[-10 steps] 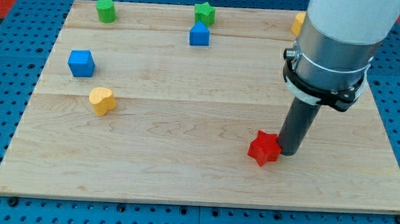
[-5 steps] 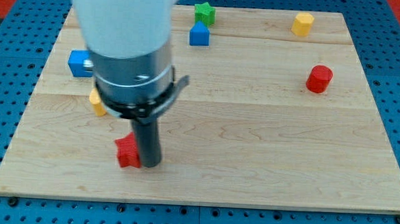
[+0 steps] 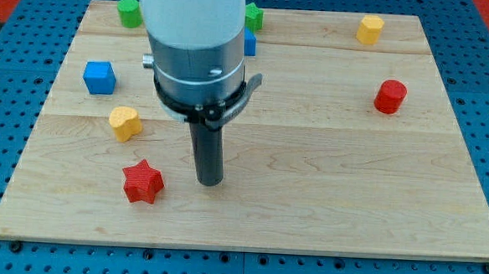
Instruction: Slide the red star to the bottom left
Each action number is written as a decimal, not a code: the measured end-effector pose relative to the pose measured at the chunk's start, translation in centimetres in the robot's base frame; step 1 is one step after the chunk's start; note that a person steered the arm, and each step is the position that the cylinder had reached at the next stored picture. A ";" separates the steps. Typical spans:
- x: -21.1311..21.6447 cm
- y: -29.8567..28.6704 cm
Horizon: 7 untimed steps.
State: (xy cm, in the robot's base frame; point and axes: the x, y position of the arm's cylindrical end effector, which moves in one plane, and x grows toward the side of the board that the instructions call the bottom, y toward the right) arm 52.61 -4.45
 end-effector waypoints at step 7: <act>0.8 -9.8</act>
State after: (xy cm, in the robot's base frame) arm 53.44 -14.26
